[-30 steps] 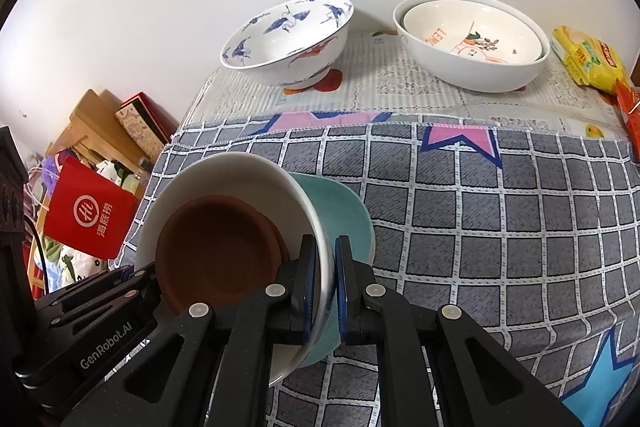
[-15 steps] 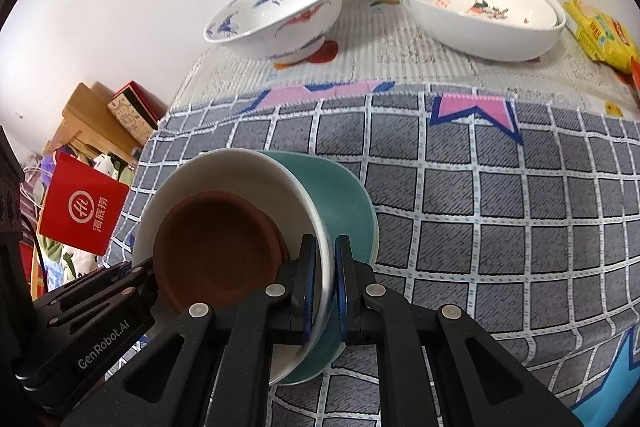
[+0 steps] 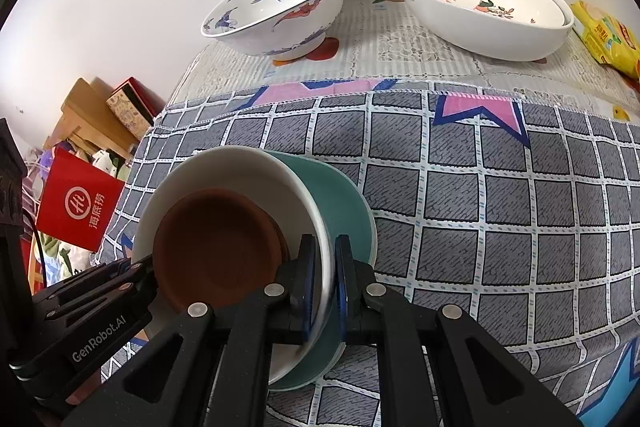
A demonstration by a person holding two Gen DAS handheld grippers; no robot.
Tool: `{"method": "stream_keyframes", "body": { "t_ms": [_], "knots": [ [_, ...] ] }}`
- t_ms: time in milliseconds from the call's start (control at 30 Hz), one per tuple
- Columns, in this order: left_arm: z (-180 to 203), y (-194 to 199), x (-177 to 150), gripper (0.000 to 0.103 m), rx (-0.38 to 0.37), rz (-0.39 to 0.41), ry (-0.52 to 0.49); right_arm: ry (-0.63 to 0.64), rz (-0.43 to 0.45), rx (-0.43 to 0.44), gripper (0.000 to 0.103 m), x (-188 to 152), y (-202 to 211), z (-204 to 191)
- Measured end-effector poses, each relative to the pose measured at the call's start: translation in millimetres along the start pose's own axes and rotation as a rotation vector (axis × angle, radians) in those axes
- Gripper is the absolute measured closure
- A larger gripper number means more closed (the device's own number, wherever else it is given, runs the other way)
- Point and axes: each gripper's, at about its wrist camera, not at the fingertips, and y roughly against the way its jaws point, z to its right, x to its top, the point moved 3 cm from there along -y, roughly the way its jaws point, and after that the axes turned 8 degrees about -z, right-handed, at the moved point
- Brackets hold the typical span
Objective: Organize plates and bowls
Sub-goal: 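Lower the white bowl onto the teal plate stack and open the left gripper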
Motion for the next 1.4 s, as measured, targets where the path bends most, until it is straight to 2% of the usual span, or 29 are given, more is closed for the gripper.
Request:
{"method": "stream_keyframes", "body": {
  "t_ms": [533,900,1000,1133,1233,1400],
  "knots": [
    [-1,0,-2,0.091,-0.006,-0.017,0.003,0.018,-0.01,-0.012,0.093,0,1,-1],
    [3,13,-11,0.086,0.013,-0.016,-0.026,0.06,0.032,-0.042,0.092,-5,18,-4],
    [4,21,-17,0.083,0.018,-0.008,-0.031,0.07,0.03,-0.023,0.083,-11,23,-4],
    [6,36,-29,0.079,0.02,0.011,-0.03,0.087,0.034,-0.039,0.082,-23,31,-5],
    [9,48,-40,0.077,0.019,0.025,-0.034,0.094,0.04,-0.033,0.076,-33,42,-5],
    [23,75,-60,0.074,0.05,0.091,-0.061,0.118,0.099,-0.076,0.072,-57,78,-2]
  ]
}}
